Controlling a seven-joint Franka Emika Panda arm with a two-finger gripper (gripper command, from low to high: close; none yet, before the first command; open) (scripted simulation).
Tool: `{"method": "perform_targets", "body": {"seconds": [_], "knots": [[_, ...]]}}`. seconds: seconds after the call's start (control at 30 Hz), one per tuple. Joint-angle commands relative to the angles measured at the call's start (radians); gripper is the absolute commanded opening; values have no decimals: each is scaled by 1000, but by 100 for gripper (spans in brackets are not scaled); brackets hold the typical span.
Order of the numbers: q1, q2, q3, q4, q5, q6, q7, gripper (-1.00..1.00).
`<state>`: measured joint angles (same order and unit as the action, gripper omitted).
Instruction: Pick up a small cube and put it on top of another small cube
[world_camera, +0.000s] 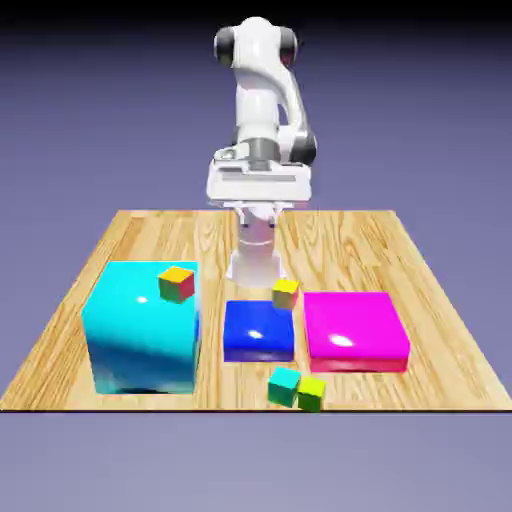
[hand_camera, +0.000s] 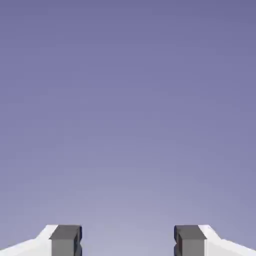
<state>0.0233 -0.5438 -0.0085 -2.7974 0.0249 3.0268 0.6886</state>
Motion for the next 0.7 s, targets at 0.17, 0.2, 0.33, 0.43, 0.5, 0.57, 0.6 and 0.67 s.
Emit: {"method": "perform_targets", "body": {"seconds": [0.17, 0.2, 0.33, 0.43, 0.5, 0.57, 0.6, 0.67], "knots": [[56, 131, -42, 63, 124, -51, -261, 0], [66, 152, -49, 73, 144, -59, -304, 0], [103, 239, -77, 115, 227, -93, -478, 0], [132, 305, -98, 146, 289, -118, -609, 0], [150, 348, -112, 167, 330, -135, -696, 0], [169, 392, -126, 188, 371, -152, -783, 0], [179, 413, -133, 199, 392, -161, -826, 0], [197, 457, -147, 219, 433, -178, -913, 0]]}}
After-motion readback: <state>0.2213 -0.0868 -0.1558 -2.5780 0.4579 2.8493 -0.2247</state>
